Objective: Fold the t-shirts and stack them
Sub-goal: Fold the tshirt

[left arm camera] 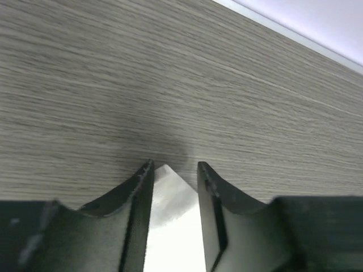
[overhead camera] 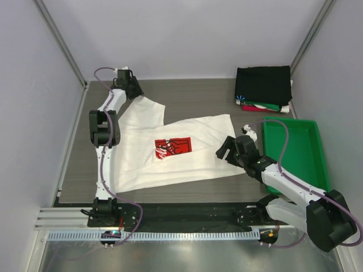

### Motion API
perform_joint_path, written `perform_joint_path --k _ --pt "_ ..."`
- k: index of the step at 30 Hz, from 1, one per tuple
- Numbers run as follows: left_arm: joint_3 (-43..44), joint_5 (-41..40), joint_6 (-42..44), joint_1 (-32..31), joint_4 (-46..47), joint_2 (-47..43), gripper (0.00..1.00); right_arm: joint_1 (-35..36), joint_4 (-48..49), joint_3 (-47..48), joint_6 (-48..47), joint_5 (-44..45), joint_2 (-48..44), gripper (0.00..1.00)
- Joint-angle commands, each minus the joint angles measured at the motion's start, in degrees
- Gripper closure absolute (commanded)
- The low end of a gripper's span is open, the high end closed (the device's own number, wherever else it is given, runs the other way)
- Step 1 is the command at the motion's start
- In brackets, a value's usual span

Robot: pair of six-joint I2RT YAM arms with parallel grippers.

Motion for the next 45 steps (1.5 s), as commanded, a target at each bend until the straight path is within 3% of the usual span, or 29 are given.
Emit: perform_joint_path --k 1,8,9,15,21,26,30,35,39,45 --pt "-2.02 -0.44 1.11 -0.92 -3.15 -0.79 0.64 -0.26 2.03 1.42 -0.46 0.23 0.48 0.21" --pt "-2.73 -2.11 0.67 -0.92 -2.88 -1.05 0.88 -0.53 1.77 1.77 -0.29 0.49 1.01 0.21" --pt "-2.99 -2.20 0.67 -0.92 -2.80 -0.97 0.99 -0.61 1.85 1.86 -0.37 0.23 1.18 0.21" --pt "-9.57 -5.36 0.06 -0.92 3.77 -5.09 1.00 -1.49 1.85 2.83 -0.55 -1.53 3.73 0.21" --pt "-23.37 -9.58 -0.47 -0.92 15.38 -12.74 1.00 -1.84 1.94 4.41 -1.08 -1.18 2.24 0.20" --pt "-27.50 -12.22 -1.17 -0.84 17.94 -14.85 1.00 -8.32 2.39 13.08 -6.34 0.06 5.30 0.15" --pt "-28.13 -13.10 -1.44 -0.75 19.00 -15.38 1.00 -16.25 -0.60 23.99 -10.65 -3.55 15.75 0.19" --pt "-28.04 -13.19 -1.44 -0.75 19.00 -15.29 1.00 -17.31 -2.71 38.56 -15.39 -3.20 30.96 0.28" --pt "-28.22 -13.19 -1.44 -0.75 19.18 -15.38 1.00 -17.23 -3.24 45.53 -16.46 -2.33 39.93 0.36" --pt "-28.48 -12.92 -1.35 -0.84 19.44 -15.56 1.00 -17.23 -4.30 53.18 -16.81 -2.06 51.62 0.39"
